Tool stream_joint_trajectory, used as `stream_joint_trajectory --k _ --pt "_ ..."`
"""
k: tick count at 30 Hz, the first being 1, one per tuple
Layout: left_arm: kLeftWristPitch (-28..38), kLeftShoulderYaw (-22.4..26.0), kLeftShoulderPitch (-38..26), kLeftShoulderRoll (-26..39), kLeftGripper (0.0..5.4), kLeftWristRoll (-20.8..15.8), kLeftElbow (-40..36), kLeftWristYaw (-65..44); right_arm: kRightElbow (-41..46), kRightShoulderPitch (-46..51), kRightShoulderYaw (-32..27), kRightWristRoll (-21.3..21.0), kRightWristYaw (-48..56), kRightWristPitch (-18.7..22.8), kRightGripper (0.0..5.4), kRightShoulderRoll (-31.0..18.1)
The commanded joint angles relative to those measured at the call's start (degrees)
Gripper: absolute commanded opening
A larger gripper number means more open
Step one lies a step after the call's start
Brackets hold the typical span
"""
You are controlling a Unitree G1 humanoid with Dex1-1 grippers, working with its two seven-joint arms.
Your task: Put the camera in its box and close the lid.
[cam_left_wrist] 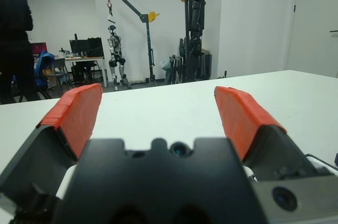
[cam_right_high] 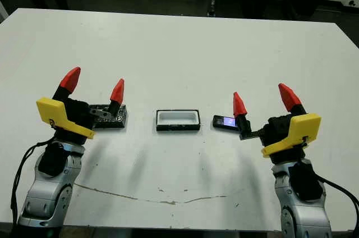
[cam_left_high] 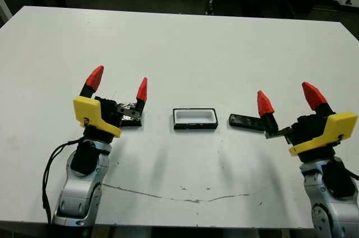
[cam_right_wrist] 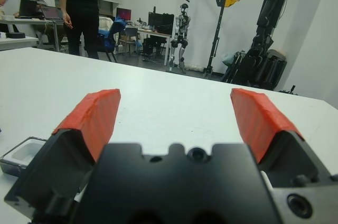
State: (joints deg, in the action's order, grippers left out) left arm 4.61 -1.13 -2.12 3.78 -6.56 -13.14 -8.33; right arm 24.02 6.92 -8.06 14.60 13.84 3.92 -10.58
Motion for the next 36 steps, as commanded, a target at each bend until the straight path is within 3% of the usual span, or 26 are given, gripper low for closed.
stream_joint_trajectory --k 1,11,15,18,23,26,30,36 --pt "-0.41 -0.18 0.46 -0.11 5.4 0.55 -0.01 0.26 -0.12 -0.24 -0.21 -0.49 0.07 0.74 5.39 -1.03" --pt "-1.27 -0.35 0.83 -0.42 5.4 0.04 -0.51 0.02 -0.95 -0.74 -0.93 0.77 2.21 1.5 5.39 -3.07" --pt "-0.89 -0.32 0.87 -0.3 5.4 0.53 -0.35 0.18 -3.12 -4.57 -3.69 2.07 6.82 1.98 5.39 -8.87" --pt "-1.03 -0.48 1.01 -0.33 5.4 0.57 -0.44 0.13 -6.98 -10.1 -6.39 3.7 12.53 3.68 5.39 -16.43" --pt "-1.49 -0.66 1.15 -0.64 5.4 0.27 -0.4 0.21 -18.8 -21.01 -6.61 5.91 25.88 3.92 5.39 -27.27" --pt "-0.74 -0.75 1.14 -0.59 5.4 0.69 0.06 0.21 -27.45 -28.69 -3.3 6.37 34.79 7.0 5.39 -31.93" --pt "-1.42 -0.93 1.25 -0.93 5.4 0.33 -0.32 0.36 -38.78 -37.2 2.84 3.92 46.91 5.53 5.39 -34.3" --pt "-1.5 -0.85 1.24 -1.03 5.4 0.16 -0.24 0.23 -56.17 -48.5 11.28 -0.14 62.59 4.69 5.39 -33.09"
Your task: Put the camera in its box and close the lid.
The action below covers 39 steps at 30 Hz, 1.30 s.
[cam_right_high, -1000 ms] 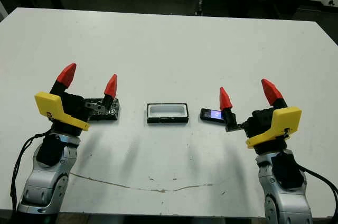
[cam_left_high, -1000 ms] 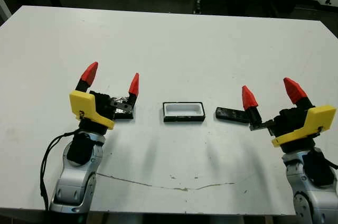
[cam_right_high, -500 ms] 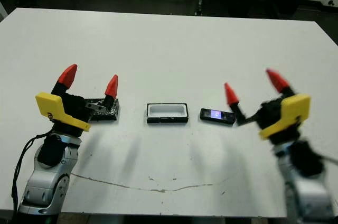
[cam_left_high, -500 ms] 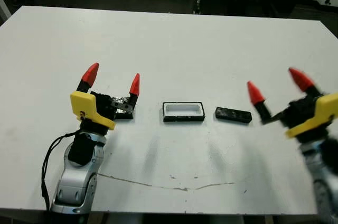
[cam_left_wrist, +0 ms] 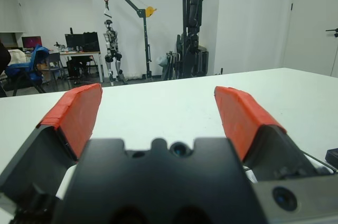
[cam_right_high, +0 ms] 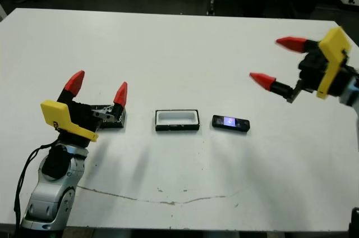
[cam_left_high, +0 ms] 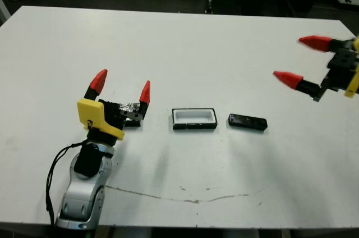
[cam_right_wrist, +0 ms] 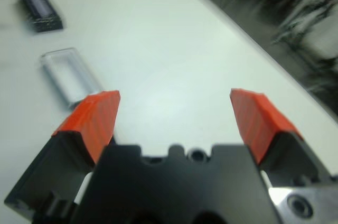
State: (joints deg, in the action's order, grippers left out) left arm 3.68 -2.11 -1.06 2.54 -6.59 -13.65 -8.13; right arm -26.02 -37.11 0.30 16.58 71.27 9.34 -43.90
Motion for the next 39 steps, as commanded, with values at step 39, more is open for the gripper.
stream_joint_trajectory --k 39 --pt "-1.68 -0.06 -0.3 0.17 5.4 0.91 0.15 0.09 -27.6 -11.76 14.93 -20.26 15.2 -17.2 5.39 11.42"
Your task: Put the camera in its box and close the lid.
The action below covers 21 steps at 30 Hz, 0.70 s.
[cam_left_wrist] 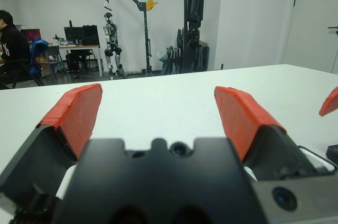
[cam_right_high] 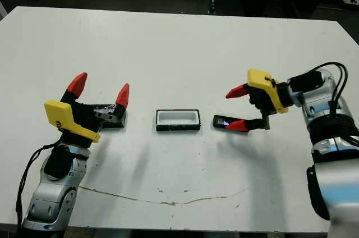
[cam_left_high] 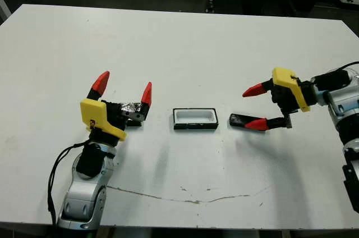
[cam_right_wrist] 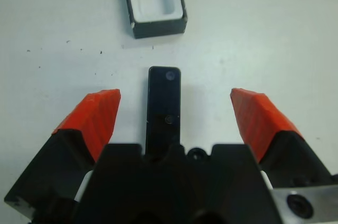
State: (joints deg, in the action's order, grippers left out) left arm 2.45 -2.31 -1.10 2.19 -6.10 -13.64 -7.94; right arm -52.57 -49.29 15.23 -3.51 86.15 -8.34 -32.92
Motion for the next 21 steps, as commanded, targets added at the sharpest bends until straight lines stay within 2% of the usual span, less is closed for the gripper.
stream_joint_trajectory --k 1,12,21 --pt "-0.48 0.12 -0.21 0.53 5.4 0.4 0.08 -0.13 -1.33 0.58 -0.22 0.05 0.3 0.43 5.39 0.56" --pt "-0.23 0.1 0.02 0.34 5.4 0.59 0.17 0.16 -4.88 0.73 -0.65 -0.36 0.28 -0.29 5.39 1.78" --pt "-0.18 0.07 0.08 0.44 5.4 0.82 0.21 0.03 -5.1 1.84 -0.55 -0.92 -2.46 1.8 5.39 2.31"
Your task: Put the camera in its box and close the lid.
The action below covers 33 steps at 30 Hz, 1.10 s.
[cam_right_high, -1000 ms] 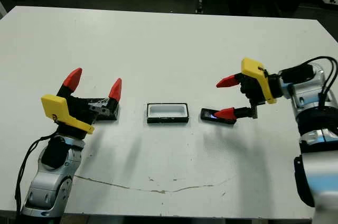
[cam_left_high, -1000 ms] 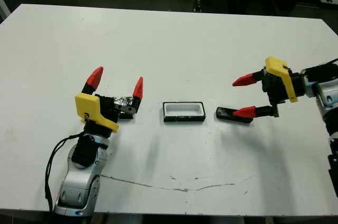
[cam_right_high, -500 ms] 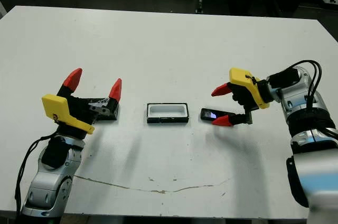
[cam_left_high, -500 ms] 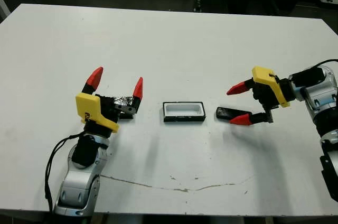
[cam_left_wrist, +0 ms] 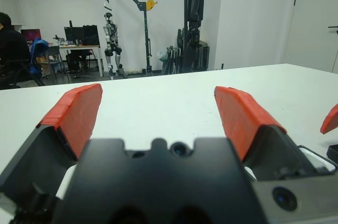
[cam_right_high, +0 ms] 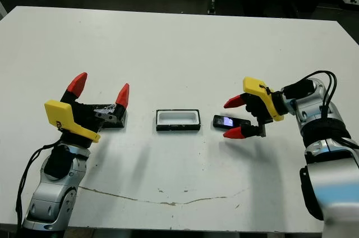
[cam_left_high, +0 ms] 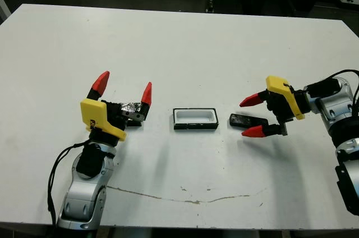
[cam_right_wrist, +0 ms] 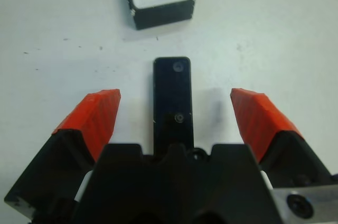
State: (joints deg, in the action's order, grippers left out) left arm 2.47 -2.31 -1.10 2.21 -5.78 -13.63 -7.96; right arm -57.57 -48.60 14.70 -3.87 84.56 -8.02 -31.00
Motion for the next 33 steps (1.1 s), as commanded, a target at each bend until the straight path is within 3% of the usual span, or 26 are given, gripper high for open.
stream_joint_trajectory --k 1,6,28,33 --pt "0.01 0.09 0.15 0.24 5.4 0.24 0.32 -0.03 -0.2 1.3 -0.08 -0.52 -0.98 1.28 5.39 0.49" --pt "-0.43 0.09 0.27 0.16 5.4 0.17 0.07 0.08 -0.34 1.83 -0.42 -0.44 -2.22 2.06 5.0 0.82" --pt "0.34 0.35 0.33 -0.55 5.4 0.93 0.37 1.28 6.44 4.64 0.3 -2.85 -8.53 2.87 1.83 -0.79" --pt "1.02 0.32 0.27 -0.41 5.4 1.46 0.78 1.71 7.75 4.97 0.38 -3.16 -9.31 2.63 1.67 -1.28"
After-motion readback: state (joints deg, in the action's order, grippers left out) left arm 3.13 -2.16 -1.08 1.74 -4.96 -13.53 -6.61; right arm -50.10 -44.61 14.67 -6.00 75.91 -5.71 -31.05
